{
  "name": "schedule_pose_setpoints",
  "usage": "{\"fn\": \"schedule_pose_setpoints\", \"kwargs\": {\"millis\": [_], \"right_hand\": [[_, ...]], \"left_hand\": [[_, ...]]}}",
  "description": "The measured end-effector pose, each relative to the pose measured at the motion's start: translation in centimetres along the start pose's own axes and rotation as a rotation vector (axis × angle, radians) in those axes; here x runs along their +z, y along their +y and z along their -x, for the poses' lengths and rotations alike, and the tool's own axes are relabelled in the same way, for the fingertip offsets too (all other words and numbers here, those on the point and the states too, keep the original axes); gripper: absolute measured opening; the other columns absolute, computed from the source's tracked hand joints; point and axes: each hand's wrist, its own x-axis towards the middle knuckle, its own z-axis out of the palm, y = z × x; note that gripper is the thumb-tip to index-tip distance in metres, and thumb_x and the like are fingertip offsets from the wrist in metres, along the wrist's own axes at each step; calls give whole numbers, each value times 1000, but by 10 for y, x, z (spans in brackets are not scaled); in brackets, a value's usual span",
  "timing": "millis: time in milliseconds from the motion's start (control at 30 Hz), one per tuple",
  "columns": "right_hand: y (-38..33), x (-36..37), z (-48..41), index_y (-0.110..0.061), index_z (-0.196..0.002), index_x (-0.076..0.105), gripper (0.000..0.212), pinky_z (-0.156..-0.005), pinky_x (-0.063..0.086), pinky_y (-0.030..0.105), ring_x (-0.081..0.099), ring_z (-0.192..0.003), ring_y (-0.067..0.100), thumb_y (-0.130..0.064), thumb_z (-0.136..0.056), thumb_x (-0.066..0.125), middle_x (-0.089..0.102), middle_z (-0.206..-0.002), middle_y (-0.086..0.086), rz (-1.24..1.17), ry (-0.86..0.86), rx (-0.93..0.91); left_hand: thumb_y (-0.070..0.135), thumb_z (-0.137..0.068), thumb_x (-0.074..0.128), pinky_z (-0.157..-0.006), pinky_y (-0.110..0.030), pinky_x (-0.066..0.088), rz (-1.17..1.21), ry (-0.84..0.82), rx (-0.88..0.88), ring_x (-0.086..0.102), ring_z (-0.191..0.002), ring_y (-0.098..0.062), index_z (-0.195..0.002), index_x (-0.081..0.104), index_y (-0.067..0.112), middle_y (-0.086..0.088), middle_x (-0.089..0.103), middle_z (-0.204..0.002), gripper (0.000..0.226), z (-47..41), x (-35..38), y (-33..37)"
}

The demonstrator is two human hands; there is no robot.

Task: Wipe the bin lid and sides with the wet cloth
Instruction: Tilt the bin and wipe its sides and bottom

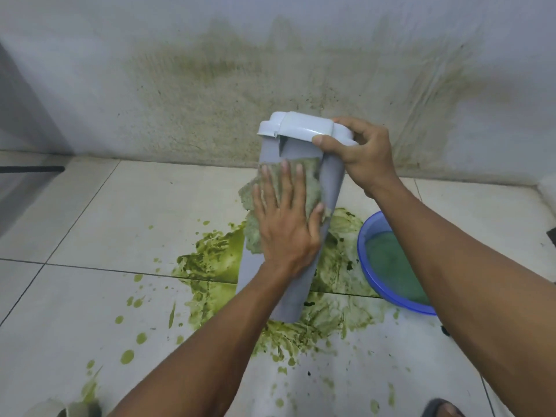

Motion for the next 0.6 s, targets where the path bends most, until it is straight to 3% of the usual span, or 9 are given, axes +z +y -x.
{"fn": "schedule_pose_setpoints", "kwargs": {"millis": [133,233,367,467,600], "right_hand": [[-3,5,-1,-25,-91,78,48,-71,56,28,69,-88,12,-53,-54,88,74,-96,-7,18,-8,30],[-5,9,-2,-31,-88,78,44,-77,60,33,70,-95,16,-54,-52,89,75,-97,-9,22,-12,52],[-4,8,-4,-27,-93,80,49,-80,61,37,71,-95,15,-53,-52,90,76,-99,-8,30,-2,52],[-4,6,-4,-26,-94,79,50,-77,60,30,71,-93,11,-52,-53,89,76,-100,-8,19,1,53],[-5,8,-4,-28,-91,78,46,-72,58,28,70,-88,10,-52,-53,88,75,-96,-9,3,-3,41]], "left_hand": [[36,-95,57,-125,-60,9,-141,-194,687,11,-157,-37,-158,35,13,-9,24,-167,70,60,4,-33],[42,-94,52,-126,-56,-2,-270,-367,978,10,-157,-35,-152,45,9,-12,36,-162,67,98,4,-69],[48,-99,43,-126,-54,-8,-367,-458,1258,13,-155,-33,-149,48,13,-12,41,-159,61,102,0,-88],[47,-105,37,-127,-51,-2,-305,-410,1314,20,-154,-32,-147,52,12,-12,44,-157,56,73,1,-89],[47,-107,30,-126,-52,15,-150,-221,962,24,-153,-35,-153,45,16,-13,36,-162,57,25,-11,-75]]}}
